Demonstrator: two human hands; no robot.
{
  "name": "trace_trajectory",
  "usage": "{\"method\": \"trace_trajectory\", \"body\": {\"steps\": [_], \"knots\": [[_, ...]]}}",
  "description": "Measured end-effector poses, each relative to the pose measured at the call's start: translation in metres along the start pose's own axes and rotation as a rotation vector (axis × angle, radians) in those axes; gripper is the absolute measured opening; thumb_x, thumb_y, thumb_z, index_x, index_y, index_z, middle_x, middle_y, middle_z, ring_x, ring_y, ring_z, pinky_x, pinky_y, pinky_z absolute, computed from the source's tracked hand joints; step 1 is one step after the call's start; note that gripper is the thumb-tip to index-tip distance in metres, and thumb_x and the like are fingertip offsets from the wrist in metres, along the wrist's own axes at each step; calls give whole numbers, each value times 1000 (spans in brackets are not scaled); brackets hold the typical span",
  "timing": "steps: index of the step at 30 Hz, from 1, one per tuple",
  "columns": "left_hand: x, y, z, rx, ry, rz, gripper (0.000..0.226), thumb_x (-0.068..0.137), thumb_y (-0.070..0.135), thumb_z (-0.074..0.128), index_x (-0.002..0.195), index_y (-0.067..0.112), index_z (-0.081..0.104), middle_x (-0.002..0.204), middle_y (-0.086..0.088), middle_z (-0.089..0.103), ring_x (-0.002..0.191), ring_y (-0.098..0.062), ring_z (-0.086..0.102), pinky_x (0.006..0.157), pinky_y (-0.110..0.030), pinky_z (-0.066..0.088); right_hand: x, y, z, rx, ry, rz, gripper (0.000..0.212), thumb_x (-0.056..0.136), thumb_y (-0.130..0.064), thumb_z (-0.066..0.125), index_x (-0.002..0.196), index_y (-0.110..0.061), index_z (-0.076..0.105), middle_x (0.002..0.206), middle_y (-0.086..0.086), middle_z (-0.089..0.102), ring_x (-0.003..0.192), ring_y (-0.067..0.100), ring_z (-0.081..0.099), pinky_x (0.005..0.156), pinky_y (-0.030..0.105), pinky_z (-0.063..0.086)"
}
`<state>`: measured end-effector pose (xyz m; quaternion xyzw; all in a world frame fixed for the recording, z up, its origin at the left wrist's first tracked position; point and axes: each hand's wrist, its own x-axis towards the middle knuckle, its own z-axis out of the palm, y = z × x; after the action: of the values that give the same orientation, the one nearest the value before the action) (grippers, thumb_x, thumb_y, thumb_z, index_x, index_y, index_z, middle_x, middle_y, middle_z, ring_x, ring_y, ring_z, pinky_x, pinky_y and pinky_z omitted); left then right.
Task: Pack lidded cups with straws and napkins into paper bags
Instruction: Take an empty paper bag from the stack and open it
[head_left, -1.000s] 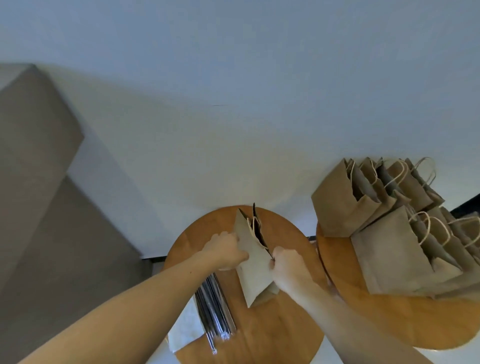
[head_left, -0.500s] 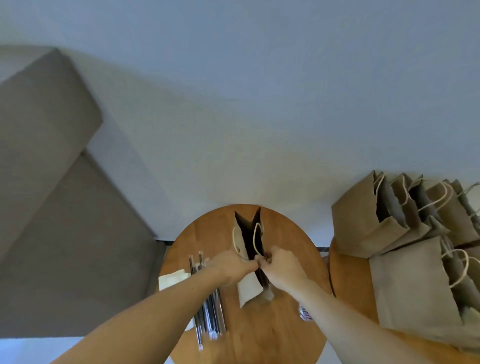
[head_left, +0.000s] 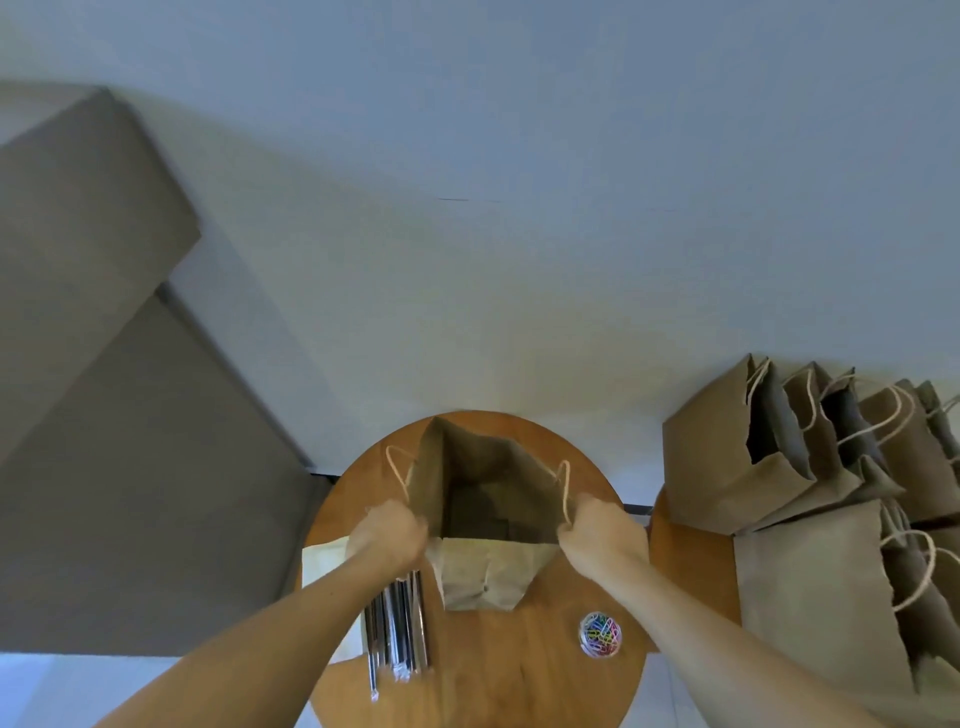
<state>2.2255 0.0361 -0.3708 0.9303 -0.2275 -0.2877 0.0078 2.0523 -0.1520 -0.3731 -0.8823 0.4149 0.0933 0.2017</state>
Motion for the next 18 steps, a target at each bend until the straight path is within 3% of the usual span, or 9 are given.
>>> {"method": "trace_trajectory", "body": {"steps": [4,7,9,11,13,16,18], "knots": [[-3,11,16,-286,-64,49,31,97,38,47,81,17,65,70,0,69,60,-11,69,64,-23,58,-6,-17,14,76,-52,-115,19,95,-43,54,103,-25,57,76,-12,59,65,7,62,60,23,57],[1,12,18,-338,-216,170,39,85,57,56,104,24,59,86,4,69,71,-11,70,73,-27,60,-7,-21,15,114,-141,-155,39,89,-58,55,113,-27,54,82,-14,60,69,5,62,51,17,45],[1,8,9,-341,-318,218,61,72,67,64,119,32,49,111,11,62,93,-9,62,81,-26,53,-5,-19,9,137,-226,-163,63,81,-68,56,128,-27,49,101,-11,64,84,8,63,57,17,45],[3,2,-4,-246,-391,237,92,64,69,71,140,33,36,137,6,51,119,-18,53,98,-34,45,-2,-17,-2,131,-324,-175,82,77,-69,56,145,-27,38,129,-5,60,102,14,63,70,22,51],[5,-3,-21,-95,-408,267,97,66,60,75,147,33,29,146,0,46,127,-23,48,105,-40,43,3,-19,-19,88,-377,-199,86,80,-60,57,153,-28,26,148,-2,46,119,20,58,86,28,54],[5,0,-55,126,-196,260,82,77,46,72,146,23,35,136,-3,53,116,-21,54,95,-38,50,14,-32,-50,-24,-290,-263,76,88,-44,54,155,-26,22,159,1,30,138,25,42,104,36,46],[2,7,-81,228,41,253,75,81,46,66,145,21,36,138,-6,51,124,-26,49,102,-44,46,22,-51,-73,-61,-171,-334,66,94,-37,50,153,-20,26,158,4,29,142,27,33,109,38,38]]}}
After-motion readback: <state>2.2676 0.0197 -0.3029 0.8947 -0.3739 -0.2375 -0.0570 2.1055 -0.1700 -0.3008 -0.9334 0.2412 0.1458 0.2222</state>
